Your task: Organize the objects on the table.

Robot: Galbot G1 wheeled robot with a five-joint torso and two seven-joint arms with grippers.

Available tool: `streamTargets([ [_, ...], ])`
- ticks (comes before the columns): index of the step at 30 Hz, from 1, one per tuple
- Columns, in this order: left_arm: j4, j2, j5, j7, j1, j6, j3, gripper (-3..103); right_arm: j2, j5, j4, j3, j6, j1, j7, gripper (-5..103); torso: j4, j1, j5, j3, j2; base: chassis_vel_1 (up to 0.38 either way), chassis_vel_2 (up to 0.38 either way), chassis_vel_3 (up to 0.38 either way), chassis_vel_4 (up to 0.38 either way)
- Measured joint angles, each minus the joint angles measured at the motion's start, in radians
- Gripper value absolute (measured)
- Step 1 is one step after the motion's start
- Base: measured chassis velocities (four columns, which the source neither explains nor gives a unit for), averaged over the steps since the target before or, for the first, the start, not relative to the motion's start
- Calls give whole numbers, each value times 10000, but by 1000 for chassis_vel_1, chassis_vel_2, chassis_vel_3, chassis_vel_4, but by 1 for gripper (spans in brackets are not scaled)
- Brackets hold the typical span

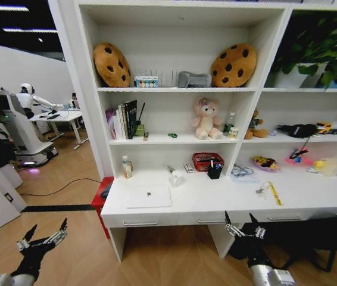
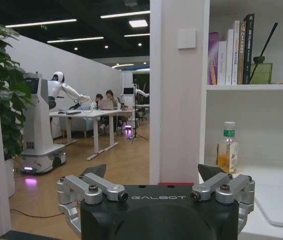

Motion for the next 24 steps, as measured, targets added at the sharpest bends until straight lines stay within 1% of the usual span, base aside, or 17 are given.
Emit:
streamTargets([
  [2, 0, 0, 0, 4, 0, 0, 0, 100, 3, -18, -14, -1, 2, -2, 20, 100, -1, -2, 0, -1, 2, 289, -284, -276, 278],
  [3, 0, 0, 0, -1, 0, 0, -1, 100, 5, -52, -28, -3, 3, -3, 38, 100, 2, -3, 13, 0, 1, 244, -239, -214, 233],
  [6, 0, 0, 0, 3, 1, 0, 0, 100, 13, -96, -31, -20, 12, -22, 50, 100, -1, -5, 8, -1, 3, 211, -159, -183, 210],
  [7, 0, 0, 0, 2, 1, 0, -1, 100, 26, -118, -39, -34, 37, -25, 51, 100, 4, -4, 6, -1, 3, 51, -112, -44, 102],
  [8, 0, 0, 0, 2, 1, 0, -1, 100, 26, -118, -39, -34, 37, -25, 51, 100, 4, -4, 6, -1, 3, 51, -112, -44, 102],
  [9, 0, 0, 0, 1, 1, 0, 0, 100, 33, -137, -51, -49, 48, -37, 53, 100, -3, -3, 7, 0, 1, 0, 0, 0, 0],
  [18, 1, 2, 0, 1, -2, 0, 0, 100, 56, -265, -222, -190, -46, -27, 101, 100, -1, 18, 6, 6, -10, -39, 31, 37, -45],
  [21, 0, 2, 0, 1, -2, 0, 0, 100, 57, -498, -762, -470, -484, 82, 514, 100, 0, 13, 5, 5, -8, 0, 0, 0, 0],
  [22, 0, 2, 0, 1, -2, 0, 0, 100, 57, -498, -762, -470, -484, 82, 514, 100, 0, 13, 5, 5, -8, 0, 0, 0, 0],
  [23, 0, 2, 0, 1, -1, 0, 0, 100, 64, -767, -1488, -761, -754, 221, 885, 100, 1, 10, 6, 3, -6, 0, 0, 0, 0],
  [24, 0, 2, 0, 1, -1, 0, -1, 100, 90, -958, -2100, -937, -864, 338, 1038, 100, 1, 9, 9, 4, -6, 0, 0, 0, 0],
])
